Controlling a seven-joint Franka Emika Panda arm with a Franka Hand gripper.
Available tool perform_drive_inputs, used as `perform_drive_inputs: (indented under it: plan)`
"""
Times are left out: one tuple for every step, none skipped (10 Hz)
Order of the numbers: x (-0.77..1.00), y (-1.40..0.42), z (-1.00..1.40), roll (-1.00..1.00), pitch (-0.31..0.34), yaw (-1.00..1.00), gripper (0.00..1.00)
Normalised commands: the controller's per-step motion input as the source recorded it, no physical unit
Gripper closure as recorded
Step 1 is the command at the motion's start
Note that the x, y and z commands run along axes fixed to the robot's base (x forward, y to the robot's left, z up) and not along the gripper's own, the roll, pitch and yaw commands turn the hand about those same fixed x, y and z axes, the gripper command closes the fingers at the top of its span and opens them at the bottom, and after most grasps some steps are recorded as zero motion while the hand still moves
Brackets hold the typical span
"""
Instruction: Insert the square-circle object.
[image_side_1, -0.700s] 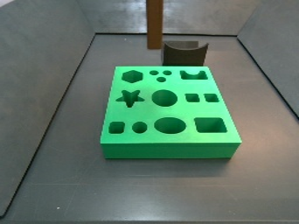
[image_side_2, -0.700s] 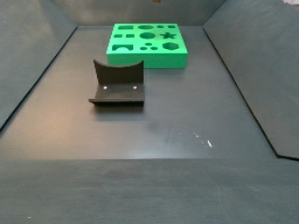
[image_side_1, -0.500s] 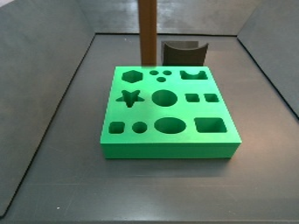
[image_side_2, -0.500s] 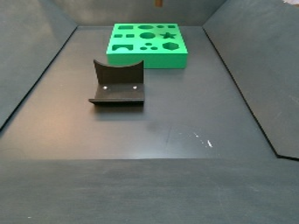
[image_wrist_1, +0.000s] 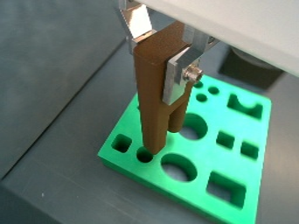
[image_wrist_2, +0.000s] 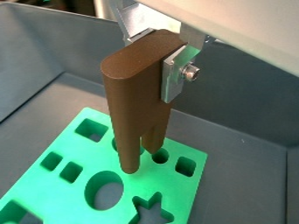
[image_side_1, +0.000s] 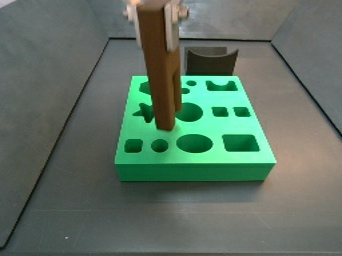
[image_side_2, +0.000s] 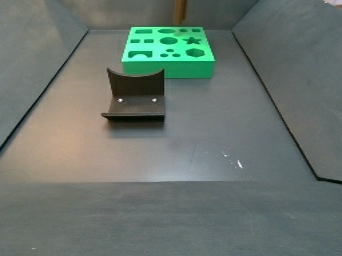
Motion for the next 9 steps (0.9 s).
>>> perform_drive_inputs:
  plan:
    - [0.00,-0.11,-0.27,0.00,0.000,-1.00,1.00]
    - [0.00,-0.07,-0.20,0.00,0.000,-1.00,1.00]
    - [0.00,-0.07,-0.18,0.00,0.000,-1.00,1.00]
    - [0.00,-0.12,-0.16,0.00,0.000,-0.99,1.00]
    - [0.00,-0.17,-0.14,0.04,0.007,-0.95,1.00]
    - [0.00,-0.22,-0.18,0.05,0.006,-0.90,1.00]
    - [-0.06,-0.20,-0.23,0.05,0.000,-0.87,1.00]
    - [-0.24,-0.10,-0.17,0.11,0.014,-0.82,1.00]
    - [-0.35,-0.05,-0.12,0.15,0.043,-0.77,1.00]
